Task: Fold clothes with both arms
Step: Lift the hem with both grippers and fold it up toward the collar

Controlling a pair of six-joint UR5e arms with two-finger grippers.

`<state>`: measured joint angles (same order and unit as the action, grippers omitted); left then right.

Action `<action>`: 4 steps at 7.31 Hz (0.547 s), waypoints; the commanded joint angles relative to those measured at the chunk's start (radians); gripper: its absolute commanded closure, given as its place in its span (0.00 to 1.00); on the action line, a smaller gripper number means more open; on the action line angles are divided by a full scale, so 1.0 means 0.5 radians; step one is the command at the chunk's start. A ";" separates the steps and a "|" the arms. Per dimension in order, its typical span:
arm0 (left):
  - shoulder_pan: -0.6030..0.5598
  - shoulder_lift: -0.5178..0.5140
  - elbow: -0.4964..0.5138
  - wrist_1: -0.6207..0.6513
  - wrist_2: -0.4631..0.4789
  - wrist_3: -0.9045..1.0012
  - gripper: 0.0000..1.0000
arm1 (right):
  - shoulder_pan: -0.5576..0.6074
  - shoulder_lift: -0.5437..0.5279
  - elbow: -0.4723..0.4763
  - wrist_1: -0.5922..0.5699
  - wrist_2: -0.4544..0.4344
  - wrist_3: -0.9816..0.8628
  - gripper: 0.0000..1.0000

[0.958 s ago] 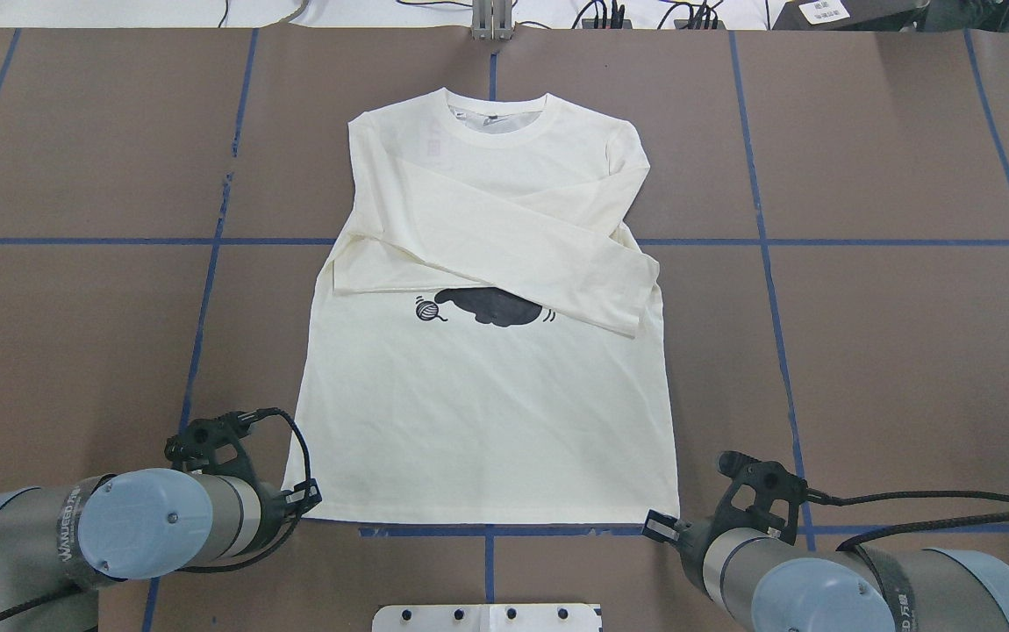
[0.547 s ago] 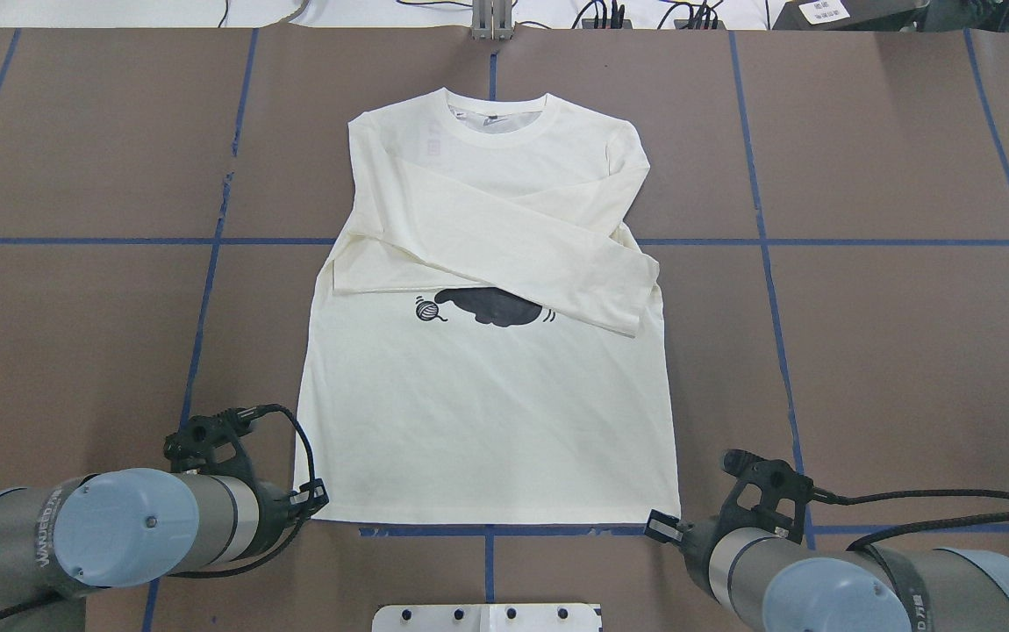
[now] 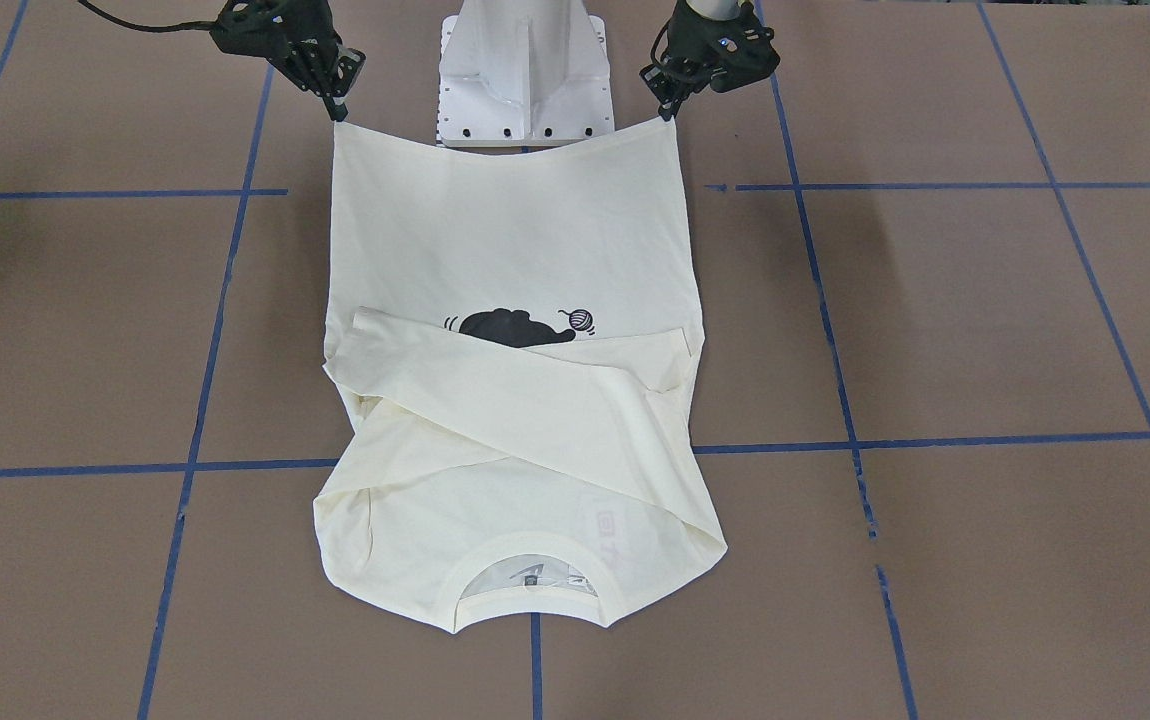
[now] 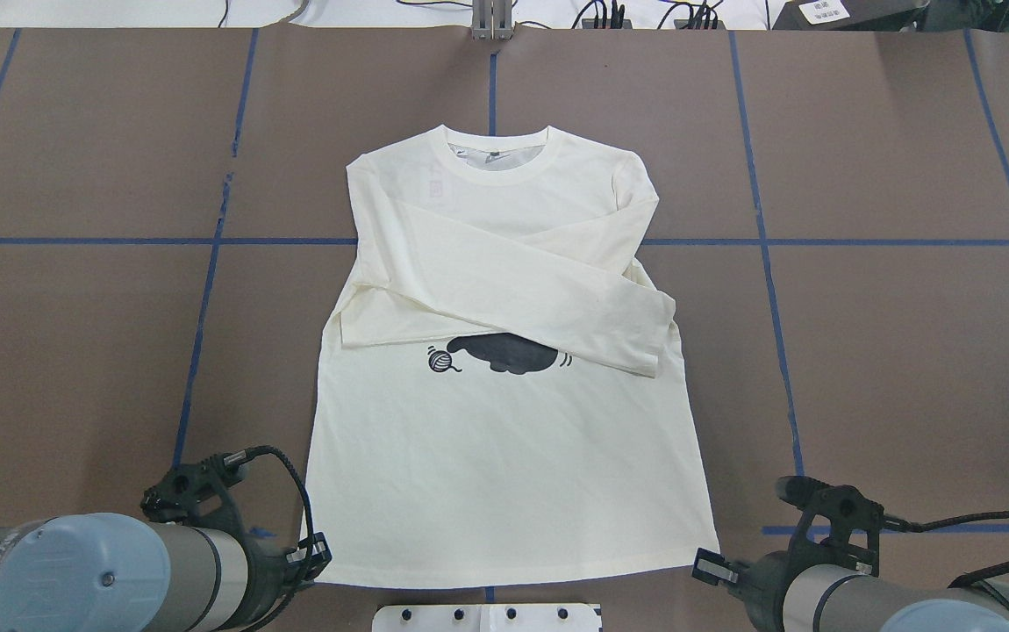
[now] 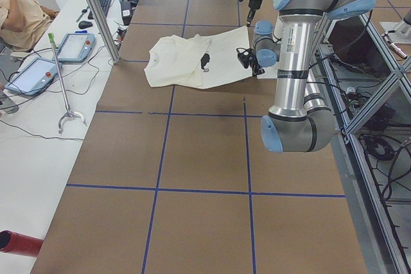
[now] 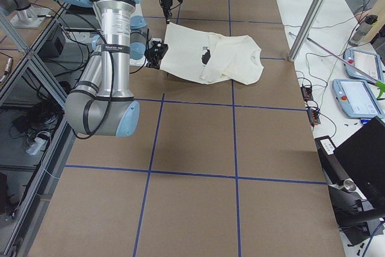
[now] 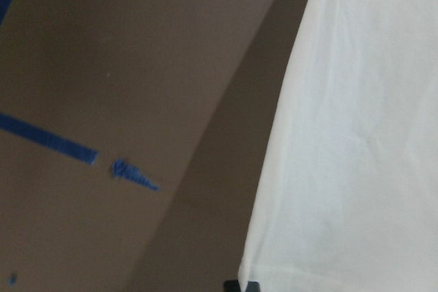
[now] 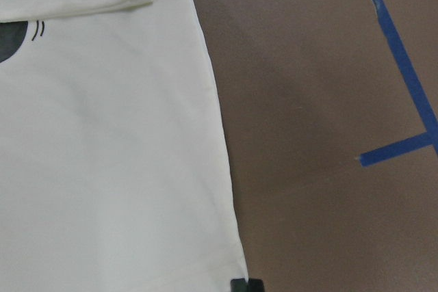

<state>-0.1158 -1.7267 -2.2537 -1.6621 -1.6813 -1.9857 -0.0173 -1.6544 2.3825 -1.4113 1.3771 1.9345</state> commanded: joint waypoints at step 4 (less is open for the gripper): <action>-0.540 -0.365 0.324 0.023 -0.003 0.712 1.00 | 0.903 0.696 -0.581 -0.006 0.412 -0.713 1.00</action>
<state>-0.3025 -1.8444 -2.1705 -1.6519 -1.6809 -1.7269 0.2664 -1.4149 2.2140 -1.4140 1.4514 1.6936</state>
